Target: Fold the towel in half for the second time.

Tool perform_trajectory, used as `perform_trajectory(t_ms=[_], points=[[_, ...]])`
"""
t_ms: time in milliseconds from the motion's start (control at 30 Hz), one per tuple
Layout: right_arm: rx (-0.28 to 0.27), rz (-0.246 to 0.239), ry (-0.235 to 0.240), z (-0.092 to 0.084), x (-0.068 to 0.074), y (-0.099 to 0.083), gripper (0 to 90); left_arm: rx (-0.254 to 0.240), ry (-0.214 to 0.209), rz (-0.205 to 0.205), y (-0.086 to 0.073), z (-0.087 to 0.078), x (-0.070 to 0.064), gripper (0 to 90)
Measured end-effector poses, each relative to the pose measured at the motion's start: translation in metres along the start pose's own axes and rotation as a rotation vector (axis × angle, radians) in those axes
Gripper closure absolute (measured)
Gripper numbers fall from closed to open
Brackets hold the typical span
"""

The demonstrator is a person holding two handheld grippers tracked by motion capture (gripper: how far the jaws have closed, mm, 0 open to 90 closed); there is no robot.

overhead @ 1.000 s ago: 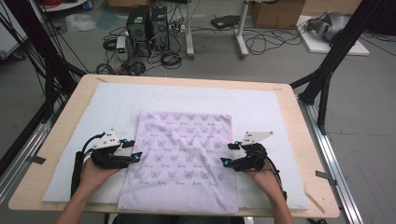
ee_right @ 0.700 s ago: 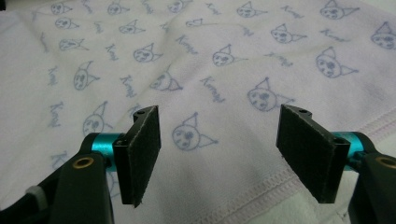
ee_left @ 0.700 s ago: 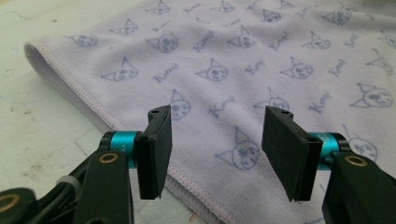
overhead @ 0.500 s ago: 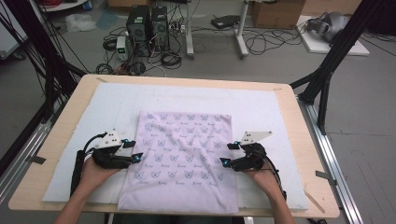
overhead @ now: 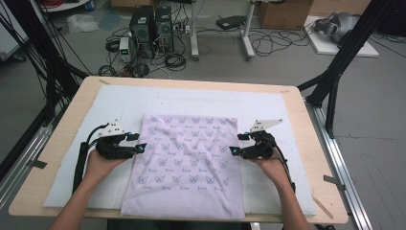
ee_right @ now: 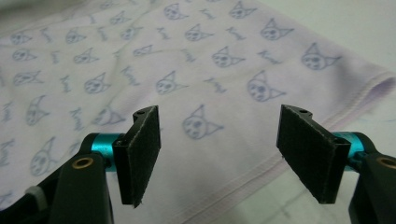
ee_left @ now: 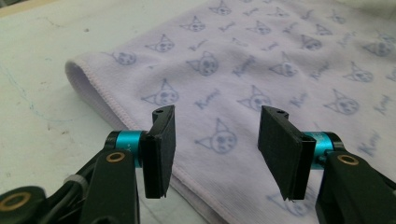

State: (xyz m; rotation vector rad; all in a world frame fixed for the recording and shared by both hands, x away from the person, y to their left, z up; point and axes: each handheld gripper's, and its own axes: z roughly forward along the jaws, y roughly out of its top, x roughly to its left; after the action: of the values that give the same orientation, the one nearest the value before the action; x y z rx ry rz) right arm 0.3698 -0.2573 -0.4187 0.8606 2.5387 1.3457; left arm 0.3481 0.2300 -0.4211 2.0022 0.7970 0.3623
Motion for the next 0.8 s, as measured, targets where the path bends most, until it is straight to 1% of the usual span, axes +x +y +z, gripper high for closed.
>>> perform_trajectory(t_ms=[33, 67, 100, 133, 167, 233, 300, 333, 400, 433, 467, 500, 533, 567, 600, 633, 700, 733, 800], points=[[0.001, 0.006, -0.002, 0.000, -0.003, 0.002, 30.0, 0.010, 0.005, -0.001, 0.002, 0.002, 0.003, 47.7], [0.013, 0.009, -0.004, 0.001, -0.006, 0.005, 29.9, 0.012, 0.006, -0.009, 0.005, 0.004, 0.006, 48.5], [0.030, 0.005, -0.010, 0.002, -0.008, 0.009, 30.1, 0.007, 0.007, -0.010, 0.009, 0.005, 0.009, 49.3], [0.032, -0.008, -0.019, 0.002, -0.010, 0.013, 30.1, 0.008, 0.009, -0.009, 0.014, 0.005, 0.012, 49.6], [0.034, -0.006, -0.016, 0.002, -0.011, 0.017, 30.1, 0.008, 0.015, -0.007, 0.019, 0.005, 0.014, 49.7], [0.035, -0.021, -0.030, 0.003, -0.015, 0.026, 30.7, 0.002, 0.023, -0.003, 0.029, 0.006, 0.020, 50.3], [0.041, -0.020, -0.034, 0.004, -0.019, 0.035, 31.0, 0.012, 0.024, 0.000, 0.039, 0.007, 0.027, 52.2], [0.047, -0.028, -0.042, 0.004, -0.021, 0.039, 31.3, 0.021, 0.028, 0.002, 0.044, 0.008, 0.030, 53.0], [0.056, -0.035, -0.054, 0.006, -0.026, 0.049, 31.8, 0.032, 0.046, 0.004, 0.054, 0.011, 0.038, 53.4], [0.056, -0.038, -0.062, 0.007, -0.030, 0.055, 32.2, 0.037, 0.053, -0.001, 0.057, 0.012, 0.041, 53.5], [0.057, -0.039, -0.072, 0.008, -0.033, 0.058, 32.9, 0.038, 0.065, -0.011, 0.059, 0.016, 0.046, 53.7], [0.054, -0.045, -0.094, 0.009, -0.036, 0.061, 36.0, 0.043, 0.070, -0.022, 0.059, 0.019, 0.049, 54.0], [0.045, -0.049, -0.104, 0.010, -0.038, 0.061, 37.7, 0.056, 0.080, -0.038, 0.058, 0.024, 0.053, 54.0], [0.044, -0.038, -0.113, 0.012, -0.043, 0.060, 37.5, 0.068, 0.085, -0.058, 0.057, 0.029, 0.058, 54.0], [0.051, -0.015, -0.115, 0.015, -0.048, 0.058, 37.7, 0.075, 0.100, -0.085, 0.054, 0.034, 0.063, 54.0], [0.067, 0.006, -0.121, 0.019, -0.053, 0.055, 39.0, 0.072, 0.108, -0.102, 0.051, 0.036, 0.066, 54.0], [0.104, 0.015, -0.143, 0.025, -0.058, 0.050, 39.3, 0.079, 0.115, -0.141, 0.046, 0.042, 0.073, 53.8], [0.115, 0.021, -0.144, 0.029, -0.060, 0.048, 39.2, 0.082, 0.129, -0.153, 0.044, 0.046, 0.076, 53.2], [0.118, 0.029, -0.148, 0.035, -0.063, 0.045, 38.7, 0.095, 0.145, -0.170, 0.041, 0.052, 0.078, 49.7]])
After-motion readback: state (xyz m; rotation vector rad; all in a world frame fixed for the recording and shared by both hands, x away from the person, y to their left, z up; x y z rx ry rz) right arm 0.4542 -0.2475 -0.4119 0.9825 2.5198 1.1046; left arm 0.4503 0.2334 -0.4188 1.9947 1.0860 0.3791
